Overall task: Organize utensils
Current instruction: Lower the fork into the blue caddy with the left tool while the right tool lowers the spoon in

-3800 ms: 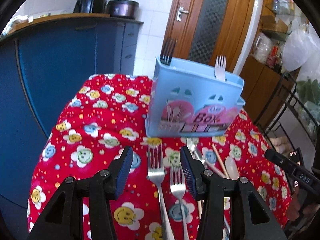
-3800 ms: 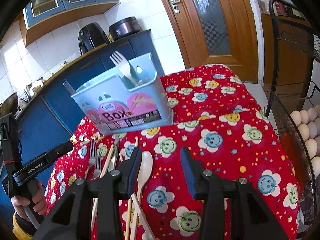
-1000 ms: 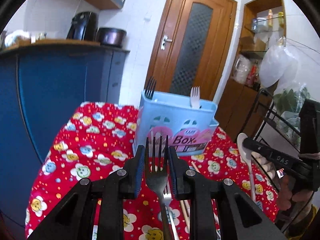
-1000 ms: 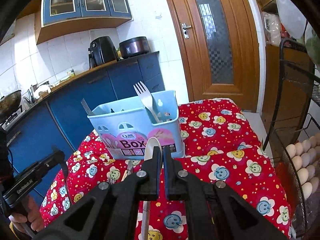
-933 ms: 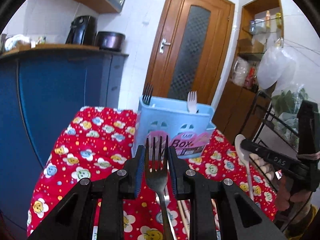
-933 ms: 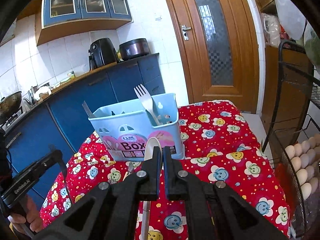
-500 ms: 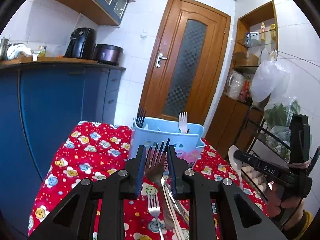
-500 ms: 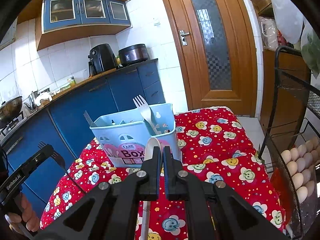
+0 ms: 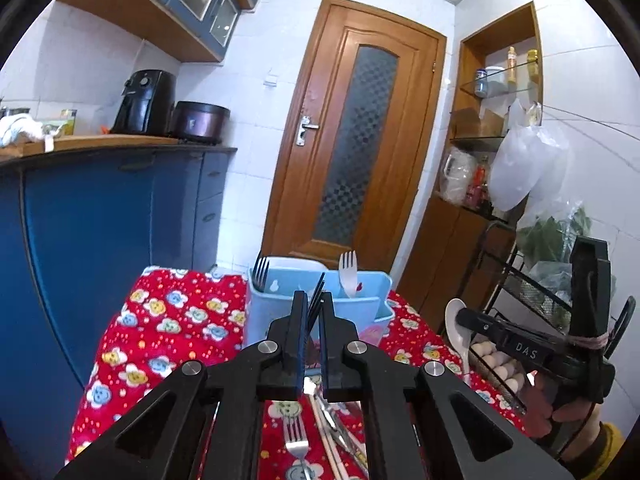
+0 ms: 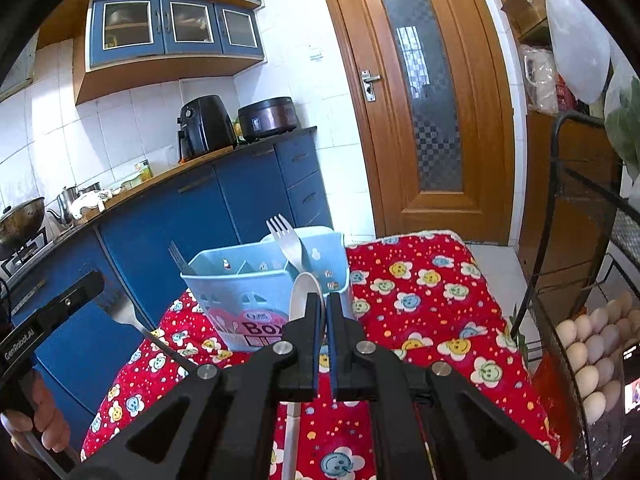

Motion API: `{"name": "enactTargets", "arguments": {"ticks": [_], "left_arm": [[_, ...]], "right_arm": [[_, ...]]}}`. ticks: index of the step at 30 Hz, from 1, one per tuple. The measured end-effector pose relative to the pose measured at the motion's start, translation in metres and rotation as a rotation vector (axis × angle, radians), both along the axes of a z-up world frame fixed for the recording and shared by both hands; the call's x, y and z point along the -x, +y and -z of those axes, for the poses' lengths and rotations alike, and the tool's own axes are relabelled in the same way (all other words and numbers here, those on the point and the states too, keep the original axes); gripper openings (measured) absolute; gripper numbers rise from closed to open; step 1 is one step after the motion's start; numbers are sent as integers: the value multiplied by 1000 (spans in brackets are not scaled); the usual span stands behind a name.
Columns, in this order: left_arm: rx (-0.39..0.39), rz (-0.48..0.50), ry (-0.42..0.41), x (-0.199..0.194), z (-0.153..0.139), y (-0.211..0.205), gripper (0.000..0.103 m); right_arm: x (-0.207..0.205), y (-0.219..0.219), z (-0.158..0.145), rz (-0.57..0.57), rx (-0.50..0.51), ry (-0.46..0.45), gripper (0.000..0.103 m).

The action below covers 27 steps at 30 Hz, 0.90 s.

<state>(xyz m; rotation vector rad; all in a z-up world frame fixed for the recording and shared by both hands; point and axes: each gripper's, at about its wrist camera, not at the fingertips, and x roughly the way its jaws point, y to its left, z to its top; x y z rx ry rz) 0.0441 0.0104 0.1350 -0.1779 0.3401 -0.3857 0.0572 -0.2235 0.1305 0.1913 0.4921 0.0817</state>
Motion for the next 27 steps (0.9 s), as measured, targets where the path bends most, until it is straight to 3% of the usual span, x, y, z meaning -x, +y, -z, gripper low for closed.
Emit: {"name": "enactTargets", "arguments": {"ticks": [8, 19, 27], "left_arm": [[20, 9, 19, -19, -14, 0, 5], [-60, -40, -16, -46, -59, -4, 5], [-127, -80, -93, -66, -108, -9, 5]], "right_arm": [[-6, -1, -11, -2, 21, -19, 5], [-21, -6, -32, 19, 49, -53, 4], [-39, -11, -57, 40, 81, -99, 4]]}}
